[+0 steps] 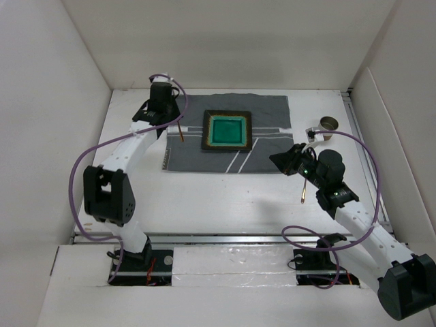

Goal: Set the dinner table for one person

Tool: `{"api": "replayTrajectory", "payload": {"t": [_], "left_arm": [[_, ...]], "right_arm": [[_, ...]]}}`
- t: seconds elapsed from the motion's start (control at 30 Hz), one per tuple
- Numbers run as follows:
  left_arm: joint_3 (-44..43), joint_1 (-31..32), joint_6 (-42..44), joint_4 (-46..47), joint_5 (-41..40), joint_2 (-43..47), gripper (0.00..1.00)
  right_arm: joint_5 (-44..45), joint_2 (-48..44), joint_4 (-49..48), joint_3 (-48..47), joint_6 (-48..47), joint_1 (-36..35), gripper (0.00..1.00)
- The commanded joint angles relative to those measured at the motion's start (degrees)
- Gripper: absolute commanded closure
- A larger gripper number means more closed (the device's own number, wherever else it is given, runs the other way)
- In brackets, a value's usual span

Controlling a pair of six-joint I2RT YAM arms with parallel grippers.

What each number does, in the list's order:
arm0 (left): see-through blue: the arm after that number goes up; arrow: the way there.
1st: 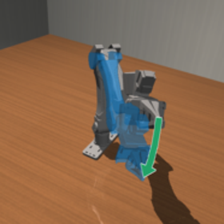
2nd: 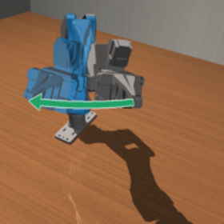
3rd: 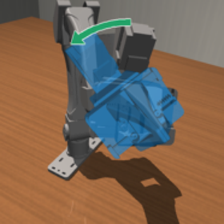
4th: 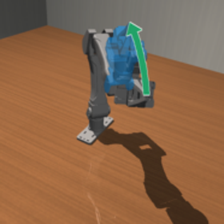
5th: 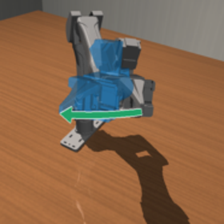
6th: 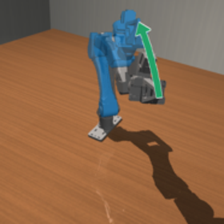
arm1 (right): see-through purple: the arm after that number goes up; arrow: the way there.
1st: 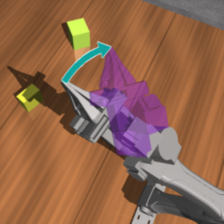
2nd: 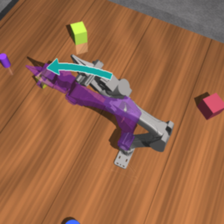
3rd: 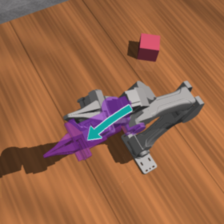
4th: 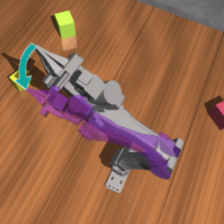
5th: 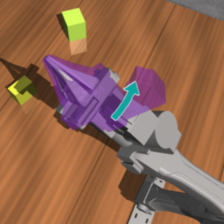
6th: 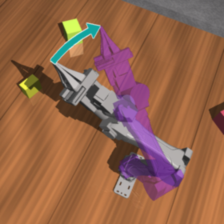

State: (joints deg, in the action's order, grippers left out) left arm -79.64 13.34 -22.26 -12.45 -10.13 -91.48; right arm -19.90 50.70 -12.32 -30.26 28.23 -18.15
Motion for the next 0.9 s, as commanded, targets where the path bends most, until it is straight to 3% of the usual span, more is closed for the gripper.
{"api": "replayTrajectory", "payload": {"t": [0.0, 0.03, 0.37, 0.87], "left_arm": [[-7.52, 0.72, 11.09, 0.06, 8.0, -5.8, 1.0], [-10.42, 0.72, 12.49, -2.9, 9.41, -10.42, 1.0], [-16.34, 0.72, 17.51, -6.18, 6.54, -21.97, 1.0], [-20.65, 0.72, 12.68, -5.48, 7.93, -29.89, 1.0]], "right_arm": [[3.19, 0.27, -0.87, -1.29, -1.51, -1.1, 0.8], [3.29, 0.71, -0.35, -1.55, -1.77, -1.1, 0.8], [5.92, 3.0, -1.22, -1.56, -2.65, -3.46, 0.8], [7.25, 7.92, -1.04, -3.22, -3.62, -5.75, 0.78]]}}
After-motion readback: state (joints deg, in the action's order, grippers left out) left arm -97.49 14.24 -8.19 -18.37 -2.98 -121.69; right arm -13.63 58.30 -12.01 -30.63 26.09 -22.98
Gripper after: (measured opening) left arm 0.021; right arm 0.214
